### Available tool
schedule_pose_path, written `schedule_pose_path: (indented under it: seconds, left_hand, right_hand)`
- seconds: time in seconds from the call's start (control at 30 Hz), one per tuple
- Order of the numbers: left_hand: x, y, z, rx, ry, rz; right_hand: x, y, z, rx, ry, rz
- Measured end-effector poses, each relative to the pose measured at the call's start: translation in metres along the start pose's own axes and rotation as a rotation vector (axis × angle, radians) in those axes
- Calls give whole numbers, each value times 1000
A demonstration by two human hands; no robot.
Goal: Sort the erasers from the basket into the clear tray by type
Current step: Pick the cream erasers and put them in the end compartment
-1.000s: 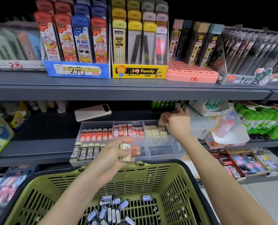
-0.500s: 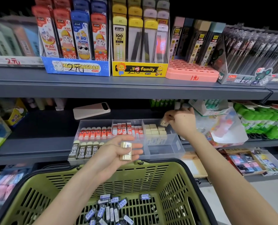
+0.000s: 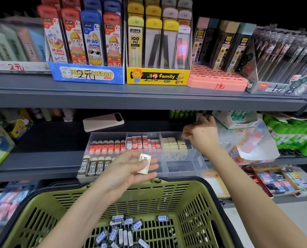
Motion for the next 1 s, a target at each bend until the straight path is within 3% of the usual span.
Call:
schedule_pose_path:
  seconds: [0.47,0.53,0.6,0.63,0.7,0.8,1.0]
  left_hand:
    - [1,10,12,-237,162,-113]
    - [2,9,12,-208,161,-122]
    - [3,9,12,-212,141,-128]
    - [4,10,12,-224,127,-134]
    - [6,12,11,-256,102,-158]
    - [9,18,3,-305,69,-220]
    - [11,10,-23,-262,-97,-202]
  right_hand:
    - [3,-18,-71,-65,-390,94]
    - [5,-19,-60,-20,-373,90]
    - [7,-21,-31,4,-246,54]
    - [10,-24,-8,-62,-133,27]
    - [22,-31,32,-433,-22,-45]
    - [48,-68,59,-1026,-222,-38]
    - [78,-70,95,-1288,-337,50]
Point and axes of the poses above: each hand's wrist, its own x-axis away from the middle knuckle, its own z-axis out of the back of the hand, y = z × x, the point moved 10 cm from there along -x, towards the middle knuckle, and after that the axes turned 9 degrees about x, right-handed, at the moved point
